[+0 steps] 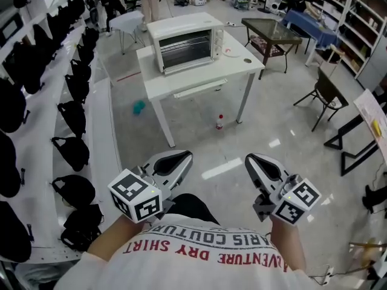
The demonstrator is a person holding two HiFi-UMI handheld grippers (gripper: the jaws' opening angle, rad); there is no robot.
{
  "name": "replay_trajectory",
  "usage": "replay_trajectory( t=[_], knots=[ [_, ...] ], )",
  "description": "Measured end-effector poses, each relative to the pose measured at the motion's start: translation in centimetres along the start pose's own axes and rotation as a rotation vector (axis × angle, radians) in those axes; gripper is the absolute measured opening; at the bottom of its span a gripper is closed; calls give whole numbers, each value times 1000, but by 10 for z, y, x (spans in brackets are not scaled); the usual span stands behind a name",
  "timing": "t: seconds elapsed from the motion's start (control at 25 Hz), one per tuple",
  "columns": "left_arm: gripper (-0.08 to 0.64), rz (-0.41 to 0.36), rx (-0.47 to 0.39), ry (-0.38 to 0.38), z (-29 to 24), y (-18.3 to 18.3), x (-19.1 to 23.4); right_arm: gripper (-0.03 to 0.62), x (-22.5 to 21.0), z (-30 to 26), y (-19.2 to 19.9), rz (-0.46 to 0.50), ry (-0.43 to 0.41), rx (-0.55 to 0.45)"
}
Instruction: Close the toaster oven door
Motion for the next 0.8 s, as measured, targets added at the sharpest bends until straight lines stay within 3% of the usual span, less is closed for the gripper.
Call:
replay_trajectory(
  t=[0.24, 0.44, 0.8],
  knots=[
    [35, -3, -6, 9, -11, -1, 10, 25, -16, -6, -8, -28, 57, -58],
    [35, 29, 22, 39, -30, 6, 28, 26, -40, -16, -9, -46, 90, -46],
    [35, 76, 36, 0, -90, 8, 95, 26, -108, -70, -32, -53, 94, -8]
  ],
)
Point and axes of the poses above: the fingertips, and each gripper's own axes: z backward along the fingers, x to its left, y out of its underside, the point moved 7 cm from there along z, backward along the fingers, and after that the axes turned 10 degrees about -z, right-handed, at the moved point
